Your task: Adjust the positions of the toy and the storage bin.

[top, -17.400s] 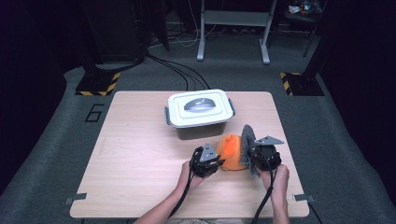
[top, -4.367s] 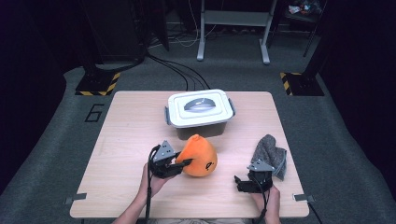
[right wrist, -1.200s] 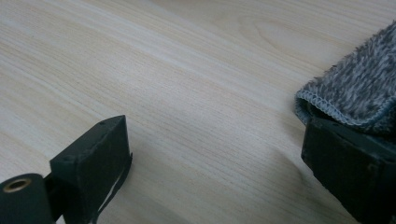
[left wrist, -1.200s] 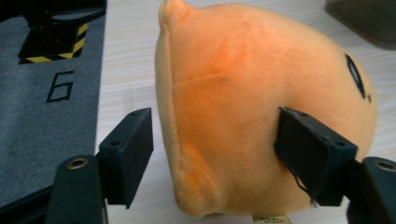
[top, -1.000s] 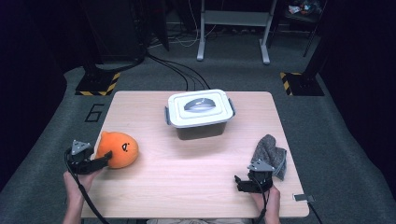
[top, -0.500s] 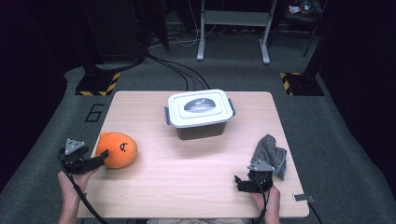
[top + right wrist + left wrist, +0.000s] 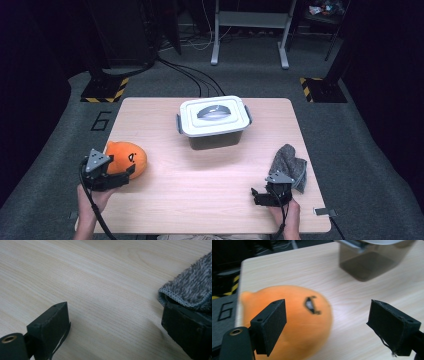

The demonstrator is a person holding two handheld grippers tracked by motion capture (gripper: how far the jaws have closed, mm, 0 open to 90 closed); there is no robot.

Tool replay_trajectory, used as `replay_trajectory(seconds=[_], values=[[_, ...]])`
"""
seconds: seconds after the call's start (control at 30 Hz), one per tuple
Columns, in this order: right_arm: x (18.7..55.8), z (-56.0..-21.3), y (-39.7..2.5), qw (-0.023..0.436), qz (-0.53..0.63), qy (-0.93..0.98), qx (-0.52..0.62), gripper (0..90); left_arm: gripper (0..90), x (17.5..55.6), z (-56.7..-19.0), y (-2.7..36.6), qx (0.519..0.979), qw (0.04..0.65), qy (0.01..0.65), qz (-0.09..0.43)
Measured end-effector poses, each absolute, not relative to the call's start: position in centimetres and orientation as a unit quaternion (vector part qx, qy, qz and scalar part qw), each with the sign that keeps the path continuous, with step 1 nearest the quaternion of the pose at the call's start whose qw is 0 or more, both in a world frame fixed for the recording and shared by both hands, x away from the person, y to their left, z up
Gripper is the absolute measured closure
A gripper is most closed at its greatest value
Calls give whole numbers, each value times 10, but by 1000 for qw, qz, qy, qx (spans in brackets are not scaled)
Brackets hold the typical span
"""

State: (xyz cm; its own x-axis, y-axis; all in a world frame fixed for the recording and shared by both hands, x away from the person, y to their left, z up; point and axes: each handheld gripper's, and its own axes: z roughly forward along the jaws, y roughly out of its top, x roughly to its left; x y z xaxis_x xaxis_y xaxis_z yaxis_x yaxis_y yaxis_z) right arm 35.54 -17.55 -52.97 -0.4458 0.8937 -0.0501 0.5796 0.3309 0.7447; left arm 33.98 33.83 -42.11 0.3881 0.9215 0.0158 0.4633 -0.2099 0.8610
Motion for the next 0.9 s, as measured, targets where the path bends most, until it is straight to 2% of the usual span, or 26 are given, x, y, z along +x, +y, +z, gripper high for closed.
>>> replay_trajectory(seconds=[0.23,0.6,0.9], values=[[355,-530,-176,233,335,783,470,69,124,332,-437,296,761,419,432,242],[355,-530,-176,232,335,782,471,69,59,340,-498,240,820,384,388,169],[355,-530,-175,234,335,783,469,45,0,349,-519,226,834,361,382,171]])
